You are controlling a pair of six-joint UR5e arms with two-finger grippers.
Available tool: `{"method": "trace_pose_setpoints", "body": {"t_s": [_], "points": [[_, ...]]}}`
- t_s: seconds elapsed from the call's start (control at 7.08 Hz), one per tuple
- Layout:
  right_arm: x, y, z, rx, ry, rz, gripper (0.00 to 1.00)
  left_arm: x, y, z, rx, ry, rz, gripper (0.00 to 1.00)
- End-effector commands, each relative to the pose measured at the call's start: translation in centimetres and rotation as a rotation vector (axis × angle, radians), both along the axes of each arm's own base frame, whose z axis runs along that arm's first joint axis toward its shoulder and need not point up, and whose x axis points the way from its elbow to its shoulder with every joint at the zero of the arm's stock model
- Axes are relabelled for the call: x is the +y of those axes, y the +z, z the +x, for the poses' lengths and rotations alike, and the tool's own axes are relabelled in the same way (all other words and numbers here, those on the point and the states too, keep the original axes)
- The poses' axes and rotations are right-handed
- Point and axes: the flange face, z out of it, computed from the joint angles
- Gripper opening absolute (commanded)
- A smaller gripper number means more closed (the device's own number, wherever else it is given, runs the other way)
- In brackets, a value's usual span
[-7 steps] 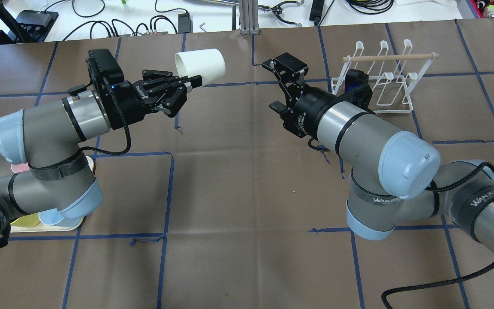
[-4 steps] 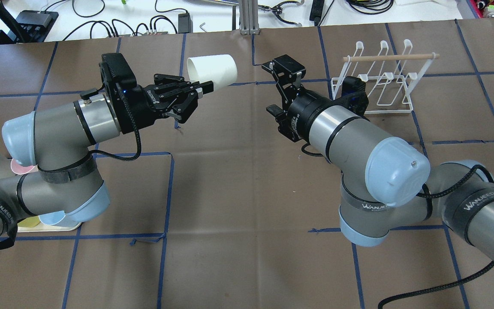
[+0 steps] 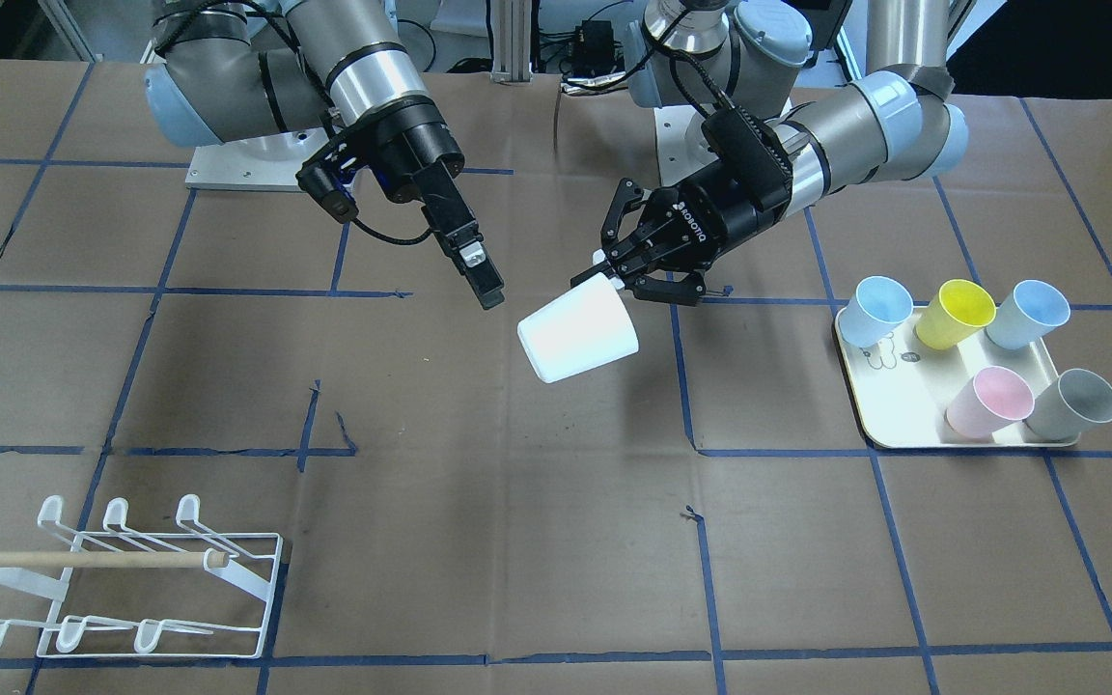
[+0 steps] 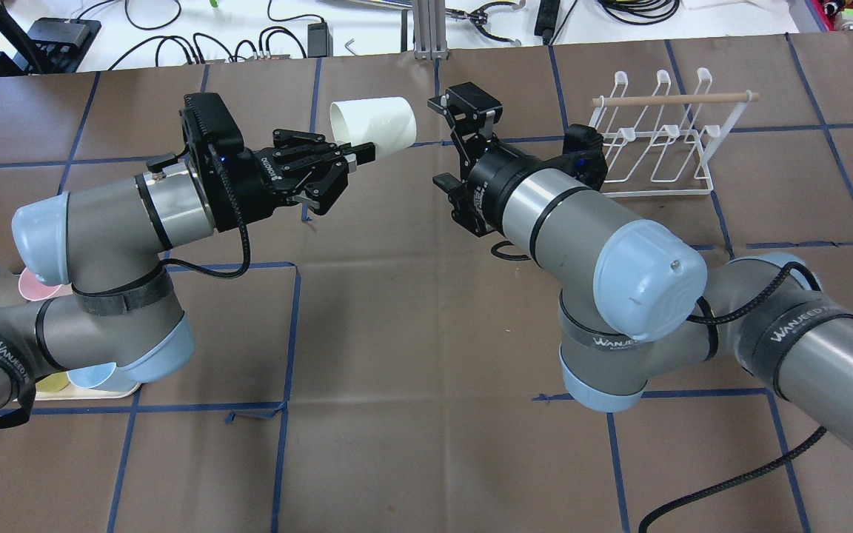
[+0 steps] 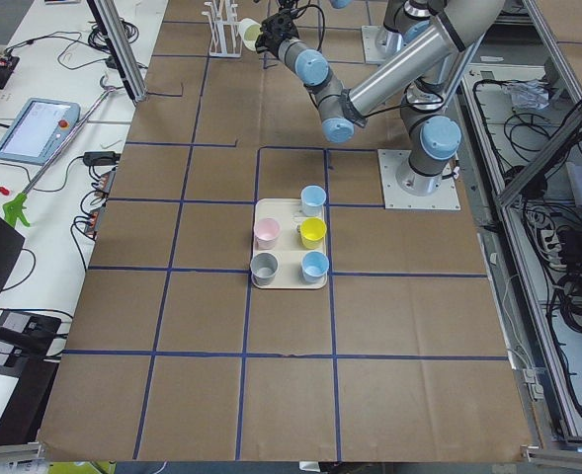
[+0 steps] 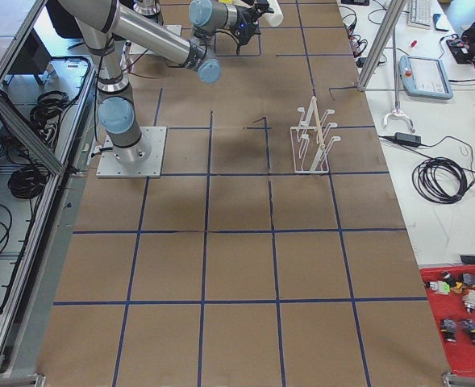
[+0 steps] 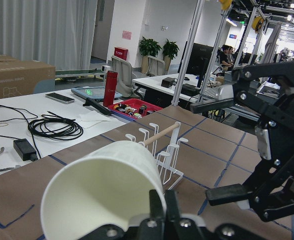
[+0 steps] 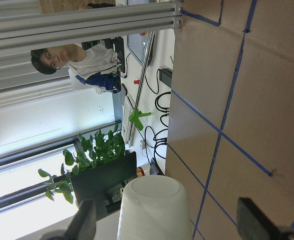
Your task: Transfer IKEA cup to right arm and place on rack
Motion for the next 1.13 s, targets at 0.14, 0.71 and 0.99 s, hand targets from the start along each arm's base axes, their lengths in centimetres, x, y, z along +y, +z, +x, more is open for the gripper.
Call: {"method": "trace_pose_setpoints", "body": {"t_s": [0.14,0.71,0.99], "points": [[-2.1,0.0,2.9,-0.02,-0.008,0.005,0.99,0.0,0.0,0.0,-0.004,0.003,0.001,0.0],[-3.5,-1.1,4.5,-0.021,0.006,0.017,0.99,-0.1,0.0,0.0,-0.005,0.004,-0.001,0.01],[-3.8,-1.0,5.4,-0.019,0.01,0.012,0.99,-0.1,0.0,0.0,-0.005,0.004,-0.001,0.01]]}}
